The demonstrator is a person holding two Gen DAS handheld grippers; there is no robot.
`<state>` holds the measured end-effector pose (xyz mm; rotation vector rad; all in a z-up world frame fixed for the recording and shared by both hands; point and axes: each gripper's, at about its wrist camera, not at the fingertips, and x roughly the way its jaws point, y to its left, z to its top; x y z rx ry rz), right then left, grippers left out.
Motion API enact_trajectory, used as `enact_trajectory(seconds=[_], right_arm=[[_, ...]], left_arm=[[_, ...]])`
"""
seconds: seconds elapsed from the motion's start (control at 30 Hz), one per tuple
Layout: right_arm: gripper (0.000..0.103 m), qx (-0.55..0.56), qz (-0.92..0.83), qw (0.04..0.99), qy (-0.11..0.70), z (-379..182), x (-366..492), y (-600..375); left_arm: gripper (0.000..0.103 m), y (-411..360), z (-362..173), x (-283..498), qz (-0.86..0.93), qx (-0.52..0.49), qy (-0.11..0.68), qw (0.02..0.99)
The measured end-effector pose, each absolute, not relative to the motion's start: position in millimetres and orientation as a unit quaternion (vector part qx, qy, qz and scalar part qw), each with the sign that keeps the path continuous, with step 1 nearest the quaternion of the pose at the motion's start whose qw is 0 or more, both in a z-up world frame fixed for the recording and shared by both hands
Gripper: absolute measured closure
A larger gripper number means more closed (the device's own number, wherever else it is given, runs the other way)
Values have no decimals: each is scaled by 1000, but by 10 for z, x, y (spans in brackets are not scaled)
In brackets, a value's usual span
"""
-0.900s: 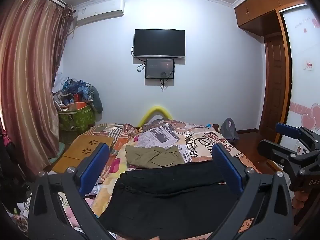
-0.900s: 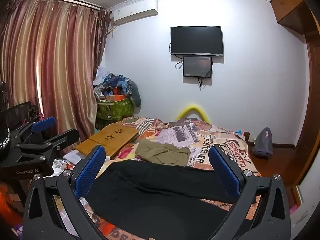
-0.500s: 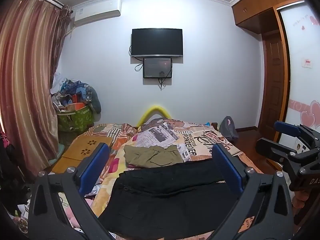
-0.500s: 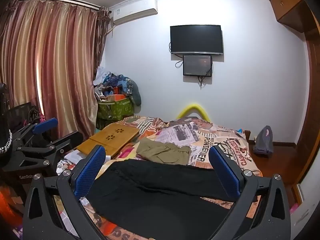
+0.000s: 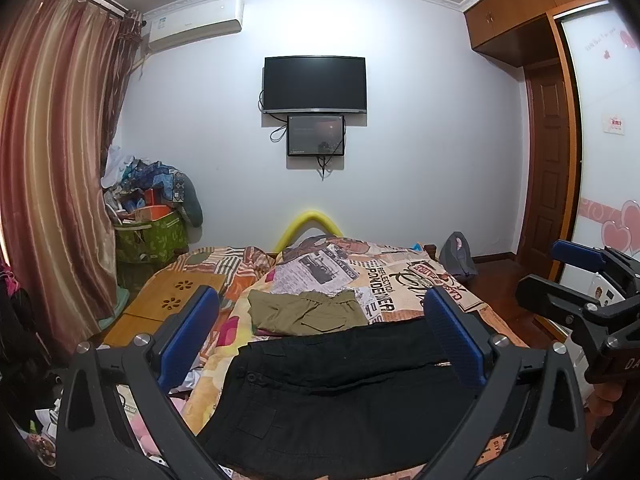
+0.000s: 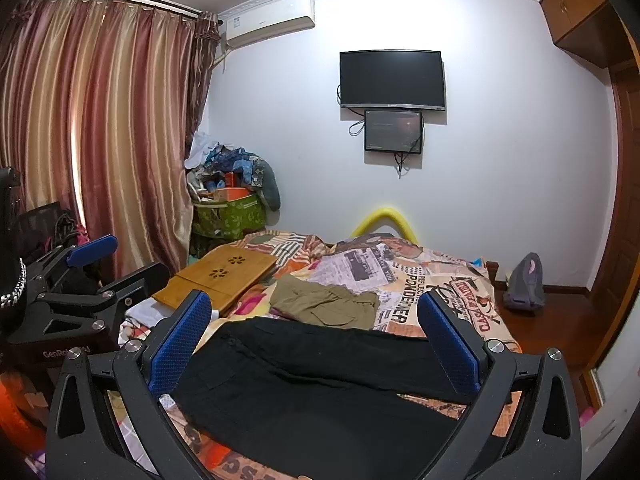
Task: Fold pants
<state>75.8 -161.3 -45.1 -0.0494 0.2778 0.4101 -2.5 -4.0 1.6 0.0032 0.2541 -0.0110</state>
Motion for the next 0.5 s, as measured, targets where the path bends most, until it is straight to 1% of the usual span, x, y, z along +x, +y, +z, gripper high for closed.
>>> enact_trajectory(seconds=[0.5], right_arm=[[0,-28,199,970,138,-435,782,-1620]], left_arm=[[0,-44,19,-15,-5,2,127,992]])
